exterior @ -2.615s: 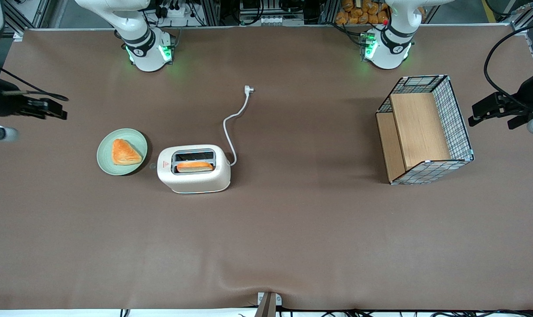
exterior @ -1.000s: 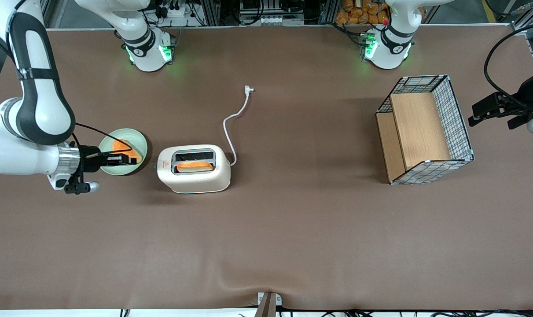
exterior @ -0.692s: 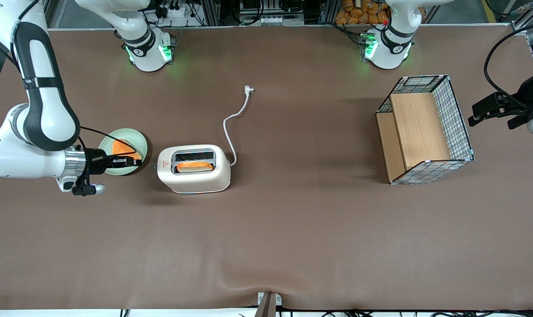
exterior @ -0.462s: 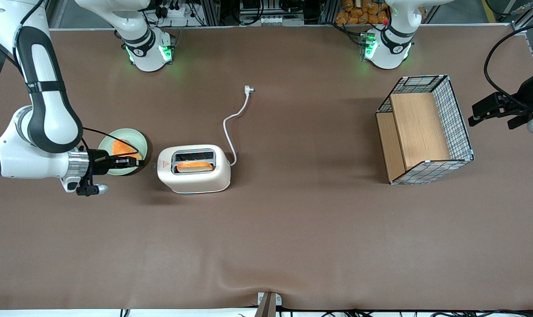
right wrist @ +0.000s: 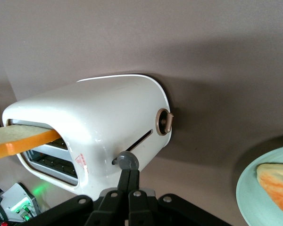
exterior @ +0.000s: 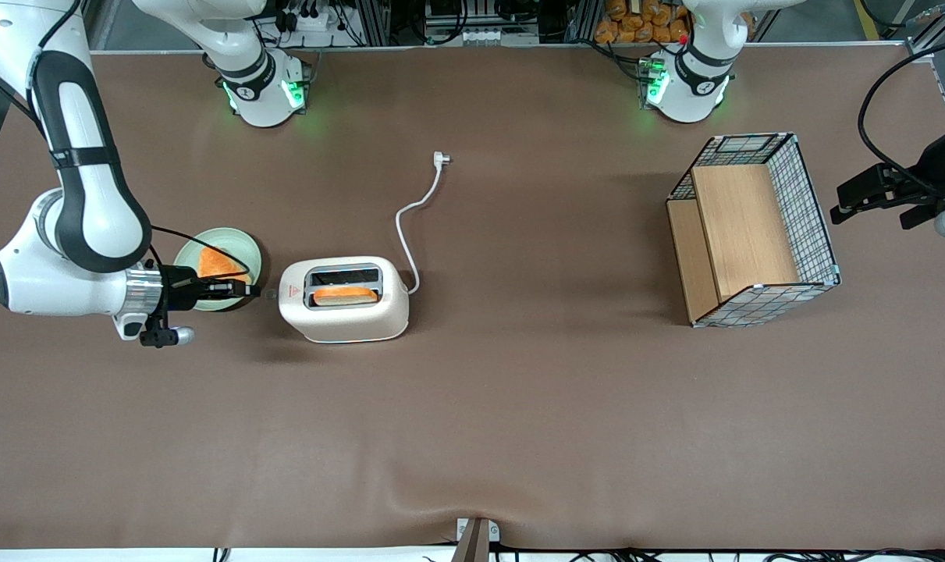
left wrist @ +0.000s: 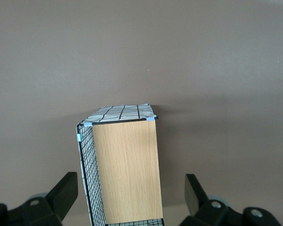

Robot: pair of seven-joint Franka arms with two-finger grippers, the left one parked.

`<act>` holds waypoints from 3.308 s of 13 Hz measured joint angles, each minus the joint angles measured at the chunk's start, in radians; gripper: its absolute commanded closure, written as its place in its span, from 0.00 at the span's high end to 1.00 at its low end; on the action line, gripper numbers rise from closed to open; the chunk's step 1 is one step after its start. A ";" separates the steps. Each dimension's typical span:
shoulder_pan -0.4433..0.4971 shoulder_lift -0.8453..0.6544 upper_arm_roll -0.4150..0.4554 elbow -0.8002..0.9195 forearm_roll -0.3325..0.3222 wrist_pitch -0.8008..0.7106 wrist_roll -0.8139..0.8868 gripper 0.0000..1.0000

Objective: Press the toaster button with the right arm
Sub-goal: 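Push the closed right gripper down on the toaster lever, then hold the toaster lever pressed down with the right gripper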

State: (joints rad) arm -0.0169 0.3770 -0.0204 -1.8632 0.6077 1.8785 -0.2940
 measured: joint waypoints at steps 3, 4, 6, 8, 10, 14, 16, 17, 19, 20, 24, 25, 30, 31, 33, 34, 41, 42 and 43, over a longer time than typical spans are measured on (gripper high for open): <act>0.003 0.000 0.003 -0.010 0.020 0.012 -0.002 0.00; 0.005 0.000 0.003 -0.012 0.031 0.015 -0.004 0.00; 0.012 0.000 0.004 -0.014 0.038 0.025 -0.005 0.00; 0.015 0.000 0.005 -0.014 0.038 0.031 -0.005 0.00; 0.015 0.001 0.005 -0.016 0.038 0.035 -0.005 0.00; 0.015 0.006 0.005 -0.019 0.038 0.044 -0.005 0.00; 0.016 0.011 0.005 -0.019 0.038 0.052 -0.006 0.00; 0.017 0.015 0.005 -0.019 0.038 0.054 -0.006 0.00; 0.017 0.023 0.005 -0.019 0.039 0.064 -0.010 0.00; 0.017 0.028 0.006 -0.020 0.039 0.071 -0.014 0.00; 0.021 0.045 0.006 -0.022 0.039 0.095 -0.029 0.00; 0.021 0.047 0.006 -0.022 0.039 0.096 -0.032 0.00; 0.024 0.050 0.008 -0.055 0.041 0.151 -0.071 0.00; 0.025 0.050 0.008 -0.059 0.042 0.158 -0.074 0.00; 0.026 0.051 0.008 -0.063 0.044 0.166 -0.081 0.00; 0.026 0.052 0.009 -0.065 0.044 0.171 -0.084 0.00; 0.037 0.064 0.010 -0.085 0.045 0.224 -0.089 0.00; 0.038 0.066 0.010 -0.086 0.045 0.229 -0.091 0.00; 0.039 0.067 0.010 -0.087 0.045 0.232 -0.093 0.00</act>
State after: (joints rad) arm 0.0222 0.4443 -0.0106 -1.9500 0.6529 2.1108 -0.3871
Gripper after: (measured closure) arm 0.991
